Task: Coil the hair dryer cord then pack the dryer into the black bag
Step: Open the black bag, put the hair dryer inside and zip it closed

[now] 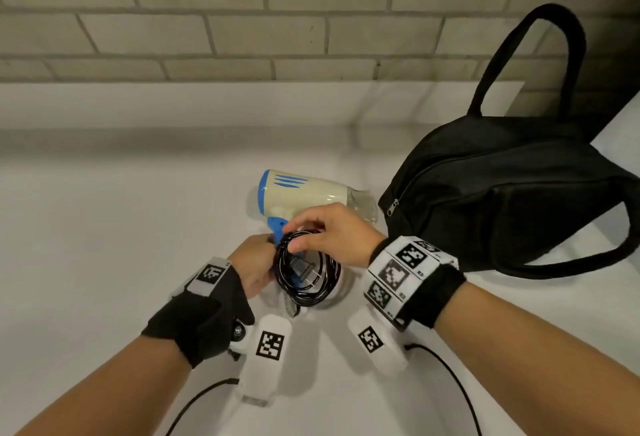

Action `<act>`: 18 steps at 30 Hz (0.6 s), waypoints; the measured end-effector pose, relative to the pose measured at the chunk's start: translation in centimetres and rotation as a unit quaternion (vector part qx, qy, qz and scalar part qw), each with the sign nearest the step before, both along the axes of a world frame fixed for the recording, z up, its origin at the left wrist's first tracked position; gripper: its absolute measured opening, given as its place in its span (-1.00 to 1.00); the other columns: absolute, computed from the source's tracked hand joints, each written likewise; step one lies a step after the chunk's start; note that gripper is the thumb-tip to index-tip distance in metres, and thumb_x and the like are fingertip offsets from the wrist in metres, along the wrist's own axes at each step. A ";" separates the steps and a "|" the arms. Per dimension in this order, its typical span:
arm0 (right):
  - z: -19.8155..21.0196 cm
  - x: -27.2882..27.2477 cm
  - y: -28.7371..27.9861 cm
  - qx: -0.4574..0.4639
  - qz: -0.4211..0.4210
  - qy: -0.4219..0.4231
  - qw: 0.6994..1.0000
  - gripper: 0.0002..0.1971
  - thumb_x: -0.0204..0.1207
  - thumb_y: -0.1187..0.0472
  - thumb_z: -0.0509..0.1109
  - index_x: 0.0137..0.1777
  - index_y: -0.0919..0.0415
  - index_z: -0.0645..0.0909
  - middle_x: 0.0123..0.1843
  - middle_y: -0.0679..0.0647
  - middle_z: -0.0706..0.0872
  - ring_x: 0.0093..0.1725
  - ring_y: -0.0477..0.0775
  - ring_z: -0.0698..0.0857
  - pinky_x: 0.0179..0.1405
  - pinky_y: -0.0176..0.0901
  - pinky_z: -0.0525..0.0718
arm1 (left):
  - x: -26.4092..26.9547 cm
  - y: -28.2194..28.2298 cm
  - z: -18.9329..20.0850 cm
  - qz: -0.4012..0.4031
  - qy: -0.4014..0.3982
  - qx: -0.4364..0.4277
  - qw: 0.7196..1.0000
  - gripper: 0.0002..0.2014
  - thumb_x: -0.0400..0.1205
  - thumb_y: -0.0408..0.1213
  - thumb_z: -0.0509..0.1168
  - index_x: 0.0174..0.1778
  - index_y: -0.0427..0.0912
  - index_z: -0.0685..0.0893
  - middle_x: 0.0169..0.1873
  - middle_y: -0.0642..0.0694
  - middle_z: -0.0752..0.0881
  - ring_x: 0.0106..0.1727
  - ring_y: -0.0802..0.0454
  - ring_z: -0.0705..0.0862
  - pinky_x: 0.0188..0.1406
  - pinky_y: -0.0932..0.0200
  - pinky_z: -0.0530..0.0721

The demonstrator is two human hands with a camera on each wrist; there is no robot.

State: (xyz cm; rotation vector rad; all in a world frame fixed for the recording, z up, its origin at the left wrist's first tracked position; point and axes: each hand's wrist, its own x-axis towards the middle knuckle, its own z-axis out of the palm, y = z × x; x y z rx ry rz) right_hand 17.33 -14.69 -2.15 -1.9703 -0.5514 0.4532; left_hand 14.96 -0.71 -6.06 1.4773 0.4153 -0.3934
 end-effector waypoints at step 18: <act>-4.9 0.2 3.1 -0.002 -0.051 0.133 0.990 -0.51 0.40 -0.05 0.42 0.11 0.36 0.53 0.00 0.32 0.72 0.01 0.20 0.71 0.17 0.21 0.65 | -2.6 0.0 -0.9 0.042 -0.072 -0.009 0.996 -0.55 0.41 -0.05 0.31 0.15 -0.24 0.63 -0.05 -0.23 0.77 -0.03 -0.10 0.75 -0.01 0.08 0.70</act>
